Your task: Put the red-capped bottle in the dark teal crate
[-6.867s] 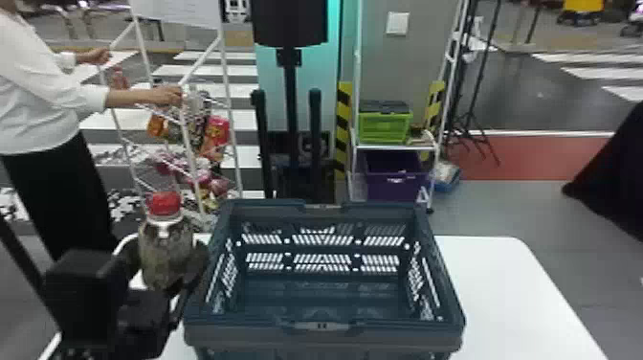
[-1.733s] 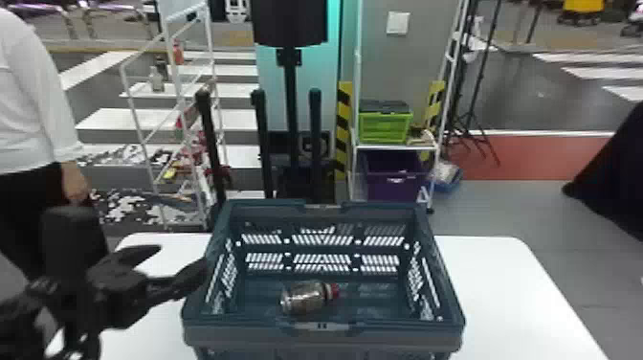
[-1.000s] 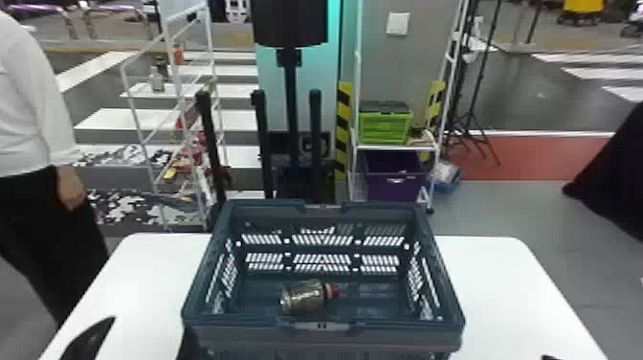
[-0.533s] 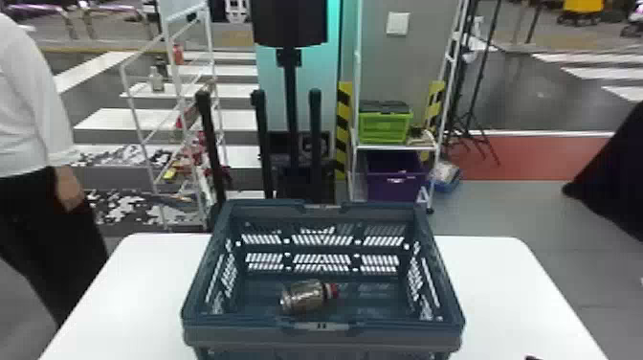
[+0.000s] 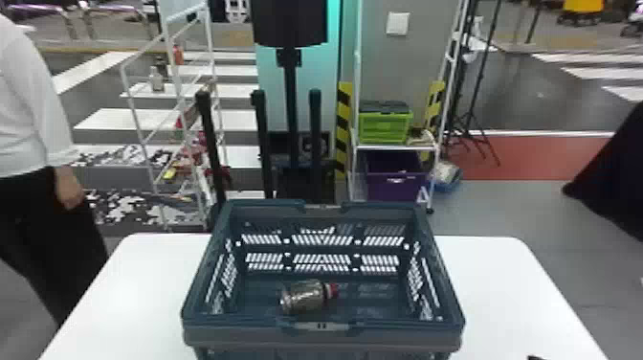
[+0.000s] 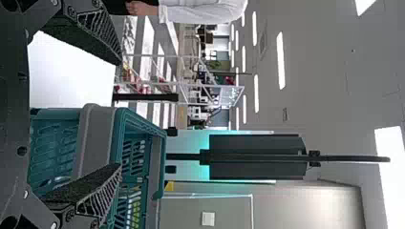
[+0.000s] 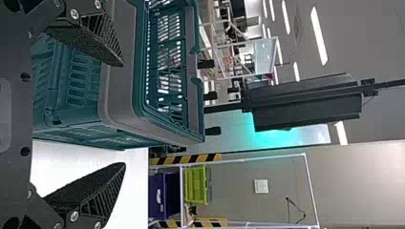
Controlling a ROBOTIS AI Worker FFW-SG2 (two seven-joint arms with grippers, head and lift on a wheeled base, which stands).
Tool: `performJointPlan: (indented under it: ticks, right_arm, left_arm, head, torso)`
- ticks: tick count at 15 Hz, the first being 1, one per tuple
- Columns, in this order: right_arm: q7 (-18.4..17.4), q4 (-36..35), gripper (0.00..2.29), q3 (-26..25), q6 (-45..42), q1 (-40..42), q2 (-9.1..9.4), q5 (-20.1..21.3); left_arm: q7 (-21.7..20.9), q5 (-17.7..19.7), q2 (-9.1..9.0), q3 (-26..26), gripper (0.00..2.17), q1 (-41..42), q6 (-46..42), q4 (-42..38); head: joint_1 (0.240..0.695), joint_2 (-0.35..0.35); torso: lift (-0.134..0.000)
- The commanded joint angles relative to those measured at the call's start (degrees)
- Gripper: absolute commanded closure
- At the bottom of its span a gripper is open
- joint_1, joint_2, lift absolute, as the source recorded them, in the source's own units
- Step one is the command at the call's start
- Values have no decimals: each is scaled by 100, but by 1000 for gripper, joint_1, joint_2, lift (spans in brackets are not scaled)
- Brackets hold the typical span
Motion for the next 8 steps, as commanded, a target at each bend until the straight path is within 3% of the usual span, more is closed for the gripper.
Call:
performJointPlan:
  ticks: [1,8]
  right_arm:
    - [-53,-8,147,0,0,23,-3,34]
    - [-115,-35,151,-35,0,32,-21,60]
  left_arm:
    - [-59,34,-24,9,147,-18,49,11]
    - [-173,95,-24,1,147,-97,225,99]
  head:
    - [499,0]
    - [499,0]
  torso:
    - [0]
    - [0]
